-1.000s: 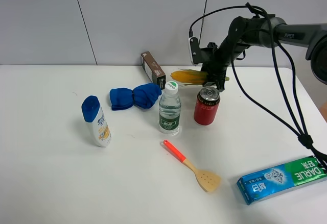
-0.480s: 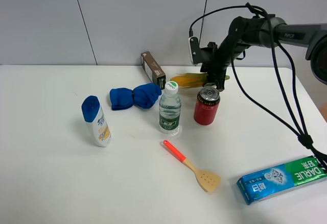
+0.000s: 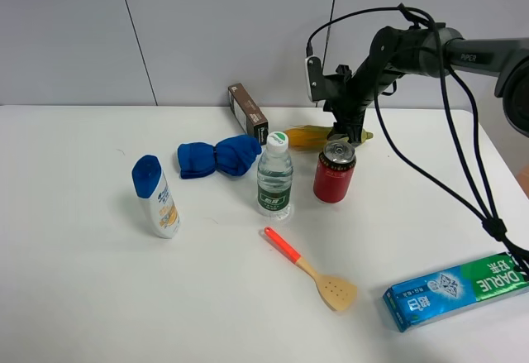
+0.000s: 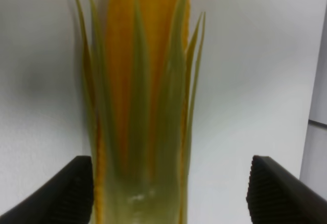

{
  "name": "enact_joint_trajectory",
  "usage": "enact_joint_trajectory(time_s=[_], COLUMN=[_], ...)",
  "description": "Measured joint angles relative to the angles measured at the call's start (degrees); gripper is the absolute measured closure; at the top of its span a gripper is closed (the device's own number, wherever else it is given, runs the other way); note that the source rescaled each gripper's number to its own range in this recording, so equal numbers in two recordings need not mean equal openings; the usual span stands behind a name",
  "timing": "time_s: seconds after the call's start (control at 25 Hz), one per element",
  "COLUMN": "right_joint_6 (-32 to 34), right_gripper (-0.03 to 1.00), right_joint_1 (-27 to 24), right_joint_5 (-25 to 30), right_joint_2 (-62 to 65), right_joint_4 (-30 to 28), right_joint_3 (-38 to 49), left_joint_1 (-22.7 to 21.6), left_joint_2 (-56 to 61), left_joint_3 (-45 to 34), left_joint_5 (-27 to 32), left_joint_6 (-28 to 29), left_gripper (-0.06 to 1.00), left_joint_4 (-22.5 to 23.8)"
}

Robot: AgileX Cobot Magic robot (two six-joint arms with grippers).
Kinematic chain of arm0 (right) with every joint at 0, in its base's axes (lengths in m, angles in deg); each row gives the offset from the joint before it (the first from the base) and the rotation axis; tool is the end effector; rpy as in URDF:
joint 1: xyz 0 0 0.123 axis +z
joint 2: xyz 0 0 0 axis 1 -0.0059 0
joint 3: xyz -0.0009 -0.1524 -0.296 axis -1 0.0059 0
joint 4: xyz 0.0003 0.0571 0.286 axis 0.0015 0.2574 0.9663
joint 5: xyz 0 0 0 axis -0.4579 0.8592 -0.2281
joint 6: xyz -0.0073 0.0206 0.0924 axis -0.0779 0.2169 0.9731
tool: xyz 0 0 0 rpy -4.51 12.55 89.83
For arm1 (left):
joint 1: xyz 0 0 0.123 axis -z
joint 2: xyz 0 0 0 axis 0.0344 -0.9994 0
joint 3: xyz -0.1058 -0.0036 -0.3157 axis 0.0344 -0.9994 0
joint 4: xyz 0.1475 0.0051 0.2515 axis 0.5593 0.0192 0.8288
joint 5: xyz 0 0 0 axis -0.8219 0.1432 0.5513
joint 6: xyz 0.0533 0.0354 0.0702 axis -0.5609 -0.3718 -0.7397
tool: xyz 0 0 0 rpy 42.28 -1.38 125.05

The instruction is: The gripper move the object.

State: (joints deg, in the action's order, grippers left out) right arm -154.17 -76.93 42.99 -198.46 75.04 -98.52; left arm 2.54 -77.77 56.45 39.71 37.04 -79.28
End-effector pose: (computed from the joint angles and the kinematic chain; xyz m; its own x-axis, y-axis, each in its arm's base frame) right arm 0.5377 0.1346 0.1667 0.1517 -0.9709 -0.1853 -0.8931 -0.0544 -0.4465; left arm -0.0167 0.0014 0.2985 -0.4384 0.0116 -0.8987 0.0015 0.9999 0.0122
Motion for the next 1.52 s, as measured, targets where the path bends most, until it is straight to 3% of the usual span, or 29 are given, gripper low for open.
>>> enact_joint_trajectory(time_s=[0.48,0.72,0.84,0.96,1.04,1.24,1.4,1.52], right_joint_6=[3.8,13.0,18.2,22.8,28.1,45.6,57.8,63.1], right_gripper=[0.68,0.68,0.54,0.20,0.06,-0.02,-0.03,-0.03], right_joint_1=[-3.0,-3.7,-3.7,-3.7,-3.7,-3.7,-3.7,-5.8], right_joint_5=[8.7,10.7,10.7,10.4,9.3,10.2,16.0,20.9], right_joint_2=[15.5,31.4,40.7,49.9,55.0,68.3,77.9,83.9], right_joint_4=[1.5,1.7,3.7,6.6,7.6,8.0,5.6,1.5], right_joint_3=[0.0,0.0,0.0,0.0,0.0,-0.1,-0.2,0.2], left_joint_1=[0.0,0.0,0.0,0.0,0.0,0.0,0.0,0.0], left_joint_2=[0.0,0.0,0.0,0.0,0.0,0.0,0.0,0.0], left_joint_3=[0.0,0.0,0.0,0.0,0.0,0.0,0.0,0.0], left_joint_5=[0.0,0.0,0.0,0.0,0.0,0.0,0.0,0.0], left_joint_6=[0.0,0.0,0.0,0.0,0.0,0.0,0.0,0.0], left_gripper=[-0.06,-0.06,-0.06,-0.06,-0.06,-0.06,-0.06,-0.06], left_joint_4=[0.0,0.0,0.0,0.0,0.0,0.0,0.0,0.0])
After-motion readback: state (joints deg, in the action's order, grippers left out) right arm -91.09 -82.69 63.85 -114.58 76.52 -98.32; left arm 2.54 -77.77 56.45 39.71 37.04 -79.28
